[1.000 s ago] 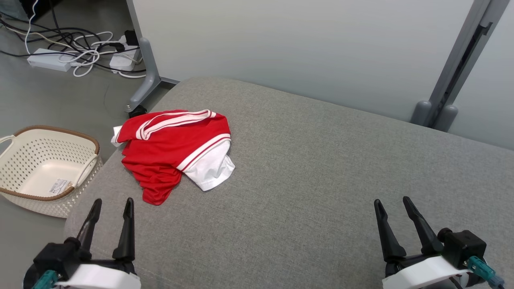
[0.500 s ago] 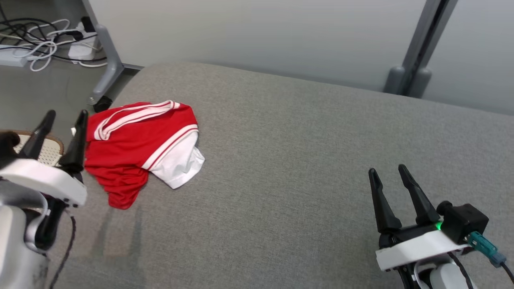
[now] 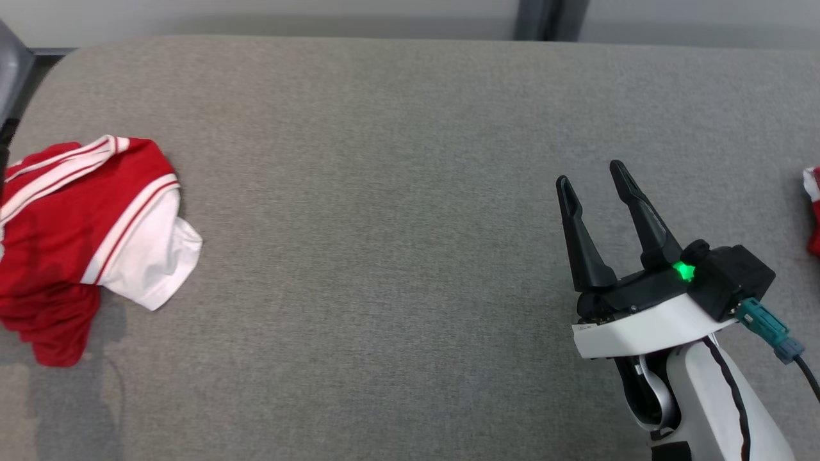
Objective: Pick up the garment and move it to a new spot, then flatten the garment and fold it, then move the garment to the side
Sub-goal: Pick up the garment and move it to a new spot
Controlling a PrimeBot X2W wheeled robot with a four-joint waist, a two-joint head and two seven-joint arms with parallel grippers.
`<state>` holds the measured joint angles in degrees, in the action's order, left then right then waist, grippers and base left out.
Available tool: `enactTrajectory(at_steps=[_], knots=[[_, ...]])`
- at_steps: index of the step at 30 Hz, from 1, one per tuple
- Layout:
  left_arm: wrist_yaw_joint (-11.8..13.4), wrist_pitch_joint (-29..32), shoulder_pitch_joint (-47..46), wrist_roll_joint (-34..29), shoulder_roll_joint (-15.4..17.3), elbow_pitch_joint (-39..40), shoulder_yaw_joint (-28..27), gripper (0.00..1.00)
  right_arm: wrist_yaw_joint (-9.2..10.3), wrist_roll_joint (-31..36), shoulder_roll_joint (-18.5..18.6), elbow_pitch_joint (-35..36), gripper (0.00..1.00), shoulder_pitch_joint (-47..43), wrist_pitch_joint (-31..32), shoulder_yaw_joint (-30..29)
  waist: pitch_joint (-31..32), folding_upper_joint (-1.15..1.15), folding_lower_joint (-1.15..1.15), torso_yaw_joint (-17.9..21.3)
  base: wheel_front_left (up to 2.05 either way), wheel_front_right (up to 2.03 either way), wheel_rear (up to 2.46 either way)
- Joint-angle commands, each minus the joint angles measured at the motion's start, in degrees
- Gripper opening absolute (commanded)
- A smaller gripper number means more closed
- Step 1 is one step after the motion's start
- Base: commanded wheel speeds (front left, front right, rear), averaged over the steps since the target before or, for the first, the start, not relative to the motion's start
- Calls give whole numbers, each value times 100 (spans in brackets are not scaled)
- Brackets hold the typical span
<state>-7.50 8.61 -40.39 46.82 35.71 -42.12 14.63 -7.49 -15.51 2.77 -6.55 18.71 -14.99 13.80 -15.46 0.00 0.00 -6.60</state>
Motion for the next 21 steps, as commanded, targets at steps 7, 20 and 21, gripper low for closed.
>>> enactTrajectory(at_steps=[7,20,21], knots=[[1,339,-374,563,326,-666,558,100,-1,-39,27,171,100,188,-26,36,-727,0,0,750,0,0,0],[1,1840,-51,1692,484,-947,1555,100,-1,-3,28,337,100,127,-26,-21,-957,0,0,984,0,0,0],[1,1915,-30,1766,484,-928,1611,100,-1,-2,28,337,100,127,-26,-25,-962,0,0,980,0,0,0]])
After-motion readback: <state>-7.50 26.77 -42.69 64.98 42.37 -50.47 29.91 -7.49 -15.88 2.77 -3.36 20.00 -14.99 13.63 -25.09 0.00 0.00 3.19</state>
